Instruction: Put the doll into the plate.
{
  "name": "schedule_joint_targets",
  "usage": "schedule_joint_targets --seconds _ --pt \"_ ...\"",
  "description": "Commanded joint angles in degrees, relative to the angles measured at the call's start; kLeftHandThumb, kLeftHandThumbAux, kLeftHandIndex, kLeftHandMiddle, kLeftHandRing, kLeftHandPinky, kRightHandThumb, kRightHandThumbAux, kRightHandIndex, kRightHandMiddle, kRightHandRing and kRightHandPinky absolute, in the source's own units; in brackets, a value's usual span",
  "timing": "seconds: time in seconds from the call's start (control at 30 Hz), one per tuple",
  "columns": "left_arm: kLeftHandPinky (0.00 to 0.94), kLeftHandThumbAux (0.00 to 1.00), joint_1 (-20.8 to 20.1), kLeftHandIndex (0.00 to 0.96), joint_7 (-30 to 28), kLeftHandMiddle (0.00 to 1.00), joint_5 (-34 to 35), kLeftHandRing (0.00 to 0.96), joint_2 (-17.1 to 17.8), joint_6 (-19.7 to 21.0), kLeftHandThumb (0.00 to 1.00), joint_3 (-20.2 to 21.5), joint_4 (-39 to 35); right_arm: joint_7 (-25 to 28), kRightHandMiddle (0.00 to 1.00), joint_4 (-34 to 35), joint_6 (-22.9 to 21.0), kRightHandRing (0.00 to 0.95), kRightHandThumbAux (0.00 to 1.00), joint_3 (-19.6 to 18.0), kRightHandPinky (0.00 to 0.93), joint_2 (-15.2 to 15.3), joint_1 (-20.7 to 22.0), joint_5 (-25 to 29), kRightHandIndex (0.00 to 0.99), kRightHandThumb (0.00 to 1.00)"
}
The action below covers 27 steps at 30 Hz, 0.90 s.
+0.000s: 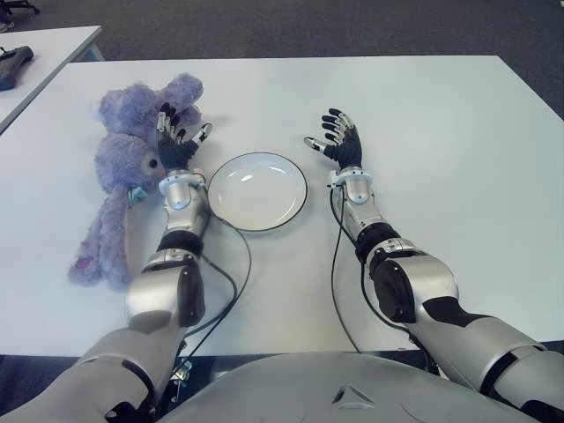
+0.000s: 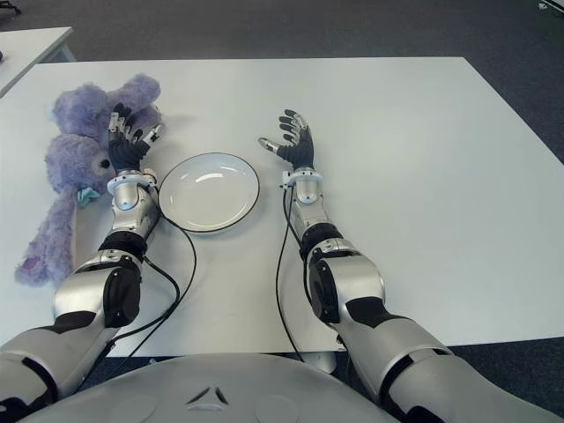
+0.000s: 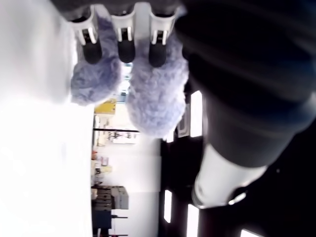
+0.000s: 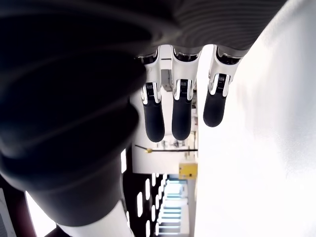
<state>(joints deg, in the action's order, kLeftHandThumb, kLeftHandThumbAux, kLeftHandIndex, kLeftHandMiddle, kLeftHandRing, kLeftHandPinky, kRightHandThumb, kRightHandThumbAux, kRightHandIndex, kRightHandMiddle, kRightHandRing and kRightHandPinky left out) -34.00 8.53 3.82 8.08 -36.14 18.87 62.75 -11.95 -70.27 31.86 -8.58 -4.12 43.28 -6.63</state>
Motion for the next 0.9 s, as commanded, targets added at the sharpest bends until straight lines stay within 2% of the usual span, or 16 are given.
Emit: schedule_joint_targets --seconds 0.03,0.3,0.47,0.67,0.9 --pt "0.055 0.827 23.8 0.051 4.0 0.059 -1.3 0.045 -10.4 -6.1 0.021 -1.4 6.8 -0.7 0.249 -7.6 -6.0 0.224 0.96 -0.5 0.208 -3.5 -12.6 0.3 0.166 0.089" --pt "0.053 0.809 25.5 0.034 6.0 0.043 -3.5 0.031 -10.8 -8.9 0.004 -2.7 4.9 -0.8 0.237 -7.6 -6.3 0.213 0.951 -0.2 0.194 -3.6 -12.4 0.2 0.161 0.076" --pt "0.061 0.786 26.4 0.036 6.2 0.042 -3.7 0.031 -10.6 -10.4 0.014 -3.0 2.7 -0.4 0.24 -7.6 -6.3 0.224 0.961 -0.4 0.23 -3.6 -12.5 0.6 0.157 0.086" --pt "0.074 0.761 29.5 0.037 7.2 0.045 -5.4 0.038 -11.1 -13.4 0.027 -4.5 -2.4 -0.3 0.245 -7.6 -6.3 0.229 0.964 -0.6 0.225 -3.6 -12.5 0.9 0.16 0.097" --pt "0.067 0.745 35.4 0.035 9.5 0.048 -9.3 0.039 -13.7 -15.4 0.031 -6.9 -10.5 -0.7 0.247 -7.6 -6.2 0.228 0.961 -0.4 0.218 -3.8 -12.5 0.8 0.165 0.098"
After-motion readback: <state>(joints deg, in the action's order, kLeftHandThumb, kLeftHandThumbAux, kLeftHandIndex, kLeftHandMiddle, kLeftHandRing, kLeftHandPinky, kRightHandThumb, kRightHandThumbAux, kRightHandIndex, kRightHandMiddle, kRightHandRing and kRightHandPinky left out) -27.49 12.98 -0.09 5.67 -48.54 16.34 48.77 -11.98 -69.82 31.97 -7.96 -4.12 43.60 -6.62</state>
